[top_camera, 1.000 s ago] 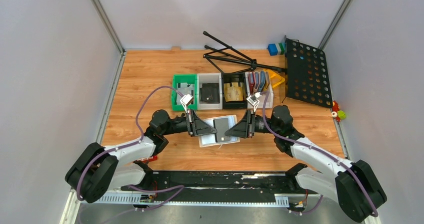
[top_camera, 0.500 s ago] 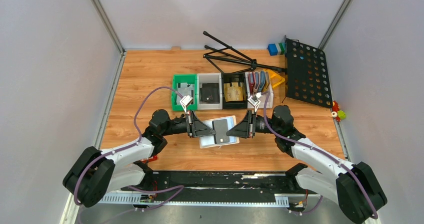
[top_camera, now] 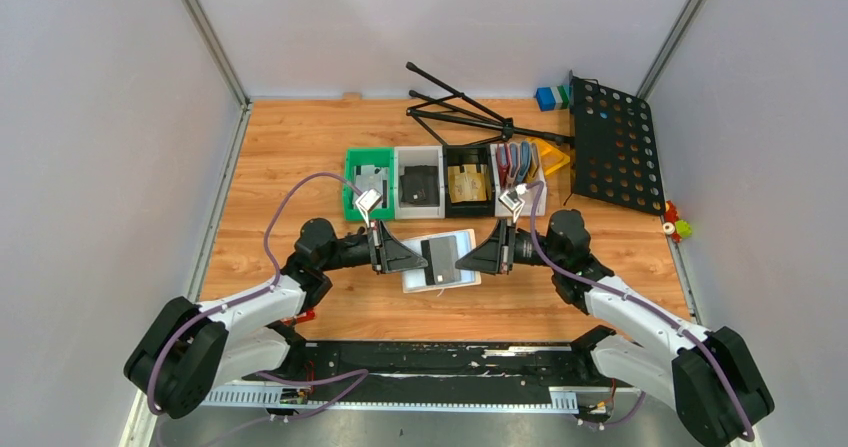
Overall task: Take the credit cards out of the card holder
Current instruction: Remove the credit card from the card holder, then place the card holder at the center of the board.
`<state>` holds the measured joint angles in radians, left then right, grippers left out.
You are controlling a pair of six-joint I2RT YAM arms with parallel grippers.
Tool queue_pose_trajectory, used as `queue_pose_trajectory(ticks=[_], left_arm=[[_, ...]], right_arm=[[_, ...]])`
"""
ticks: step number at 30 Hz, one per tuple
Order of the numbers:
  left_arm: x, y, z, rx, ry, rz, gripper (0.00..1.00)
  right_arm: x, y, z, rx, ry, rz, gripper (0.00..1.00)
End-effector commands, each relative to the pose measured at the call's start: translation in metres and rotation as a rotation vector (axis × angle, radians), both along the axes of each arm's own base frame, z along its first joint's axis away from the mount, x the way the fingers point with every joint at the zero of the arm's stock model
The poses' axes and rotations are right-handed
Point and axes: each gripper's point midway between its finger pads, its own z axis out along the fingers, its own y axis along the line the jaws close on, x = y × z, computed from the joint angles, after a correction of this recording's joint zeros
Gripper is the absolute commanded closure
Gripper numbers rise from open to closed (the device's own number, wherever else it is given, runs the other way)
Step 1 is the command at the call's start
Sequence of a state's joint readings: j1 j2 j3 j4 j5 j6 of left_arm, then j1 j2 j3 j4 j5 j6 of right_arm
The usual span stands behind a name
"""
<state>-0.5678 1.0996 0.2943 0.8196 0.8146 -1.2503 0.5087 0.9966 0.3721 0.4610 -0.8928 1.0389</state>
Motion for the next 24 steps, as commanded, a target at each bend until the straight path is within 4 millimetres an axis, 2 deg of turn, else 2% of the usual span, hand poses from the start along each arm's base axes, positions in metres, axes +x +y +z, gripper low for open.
queue_pose_trajectory(ticks=[1, 7, 16, 19, 24], left_arm=[[-0.003, 0.002, 0.007, -0.015, -0.054, -0.013, 1.0], [-0.003, 0.005, 0.004, -0.003, -0.054, -0.012, 1.0], [0.008, 0.026, -0.004, 0.036, -0.051, 0.037, 1.0], [0.018, 0.036, -0.012, 0.097, -0.04, 0.079, 1.0], [0.055, 0.063, -0.03, 0.339, -0.098, 0.235, 1.0]], right_arm=[[-0.002, -0.002, 0.011, 0.03, -0.058, 0.012, 1.0], [0.001, -0.006, 0.008, 0.026, -0.051, -0.006, 1.0], [0.012, -0.024, 0.0, 0.002, -0.048, -0.044, 1.0], [0.021, -0.036, -0.015, -0.051, -0.037, -0.081, 1.0], [0.037, -0.057, -0.054, -0.21, 0.0, -0.176, 1.0]])
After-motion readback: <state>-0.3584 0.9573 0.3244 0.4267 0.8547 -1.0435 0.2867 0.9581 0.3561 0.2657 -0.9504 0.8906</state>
